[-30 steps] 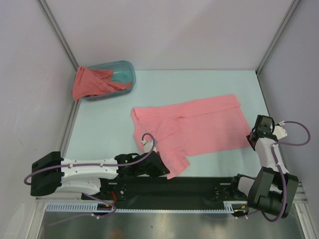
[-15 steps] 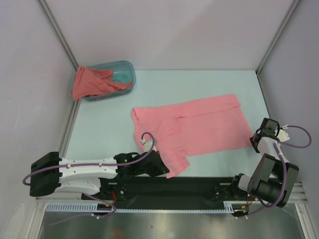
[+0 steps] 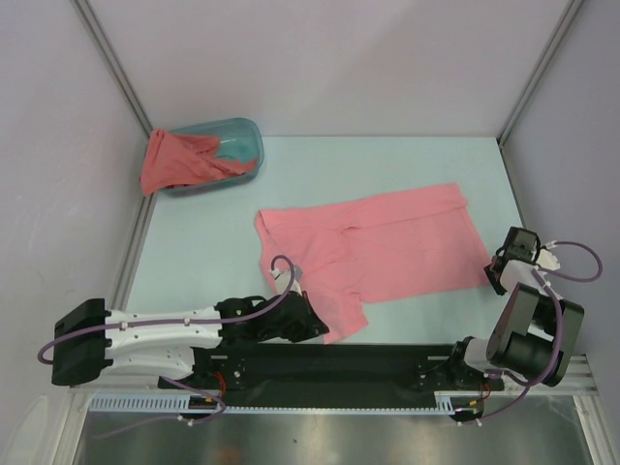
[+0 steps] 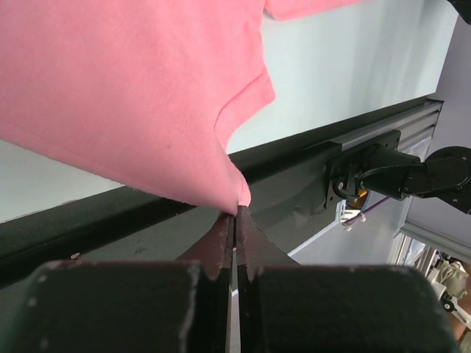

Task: Fold and stack the t-shirts
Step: Fold the tshirt

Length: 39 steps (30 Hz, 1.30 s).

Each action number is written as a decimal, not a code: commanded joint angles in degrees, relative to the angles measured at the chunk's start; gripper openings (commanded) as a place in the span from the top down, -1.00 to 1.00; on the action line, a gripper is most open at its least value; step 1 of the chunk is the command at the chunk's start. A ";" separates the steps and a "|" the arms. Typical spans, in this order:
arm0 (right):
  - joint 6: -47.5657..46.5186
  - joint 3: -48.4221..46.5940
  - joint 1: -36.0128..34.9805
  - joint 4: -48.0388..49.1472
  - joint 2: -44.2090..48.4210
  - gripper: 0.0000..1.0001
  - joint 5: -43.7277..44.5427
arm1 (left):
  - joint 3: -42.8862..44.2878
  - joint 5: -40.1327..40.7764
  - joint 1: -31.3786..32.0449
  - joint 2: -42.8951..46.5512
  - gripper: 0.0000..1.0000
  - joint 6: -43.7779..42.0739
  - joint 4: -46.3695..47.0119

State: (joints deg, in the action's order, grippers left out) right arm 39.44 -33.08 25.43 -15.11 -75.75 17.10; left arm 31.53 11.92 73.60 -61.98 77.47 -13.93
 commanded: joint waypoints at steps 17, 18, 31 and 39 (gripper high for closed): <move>-3.49 -1.28 -3.01 -0.34 2.16 1.00 3.72 | 5.47 5.83 0.14 7.04 0.99 -9.26 -3.37; -3.58 -1.46 -3.37 -0.88 2.79 1.00 4.08 | 6.17 6.18 0.22 7.13 0.99 -9.79 -3.99; -4.90 -2.08 -3.99 -6.33 9.30 1.00 7.86 | 5.91 8.47 0.22 11.61 0.99 -9.27 -6.63; -5.87 -1.11 -3.54 -6.68 11.32 1.00 7.42 | 4.77 8.91 0.14 14.16 0.99 -8.92 -7.60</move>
State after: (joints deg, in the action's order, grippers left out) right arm 34.65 -34.09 21.78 -21.28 -66.59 22.68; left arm 36.69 19.46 73.60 -48.90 68.95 -21.19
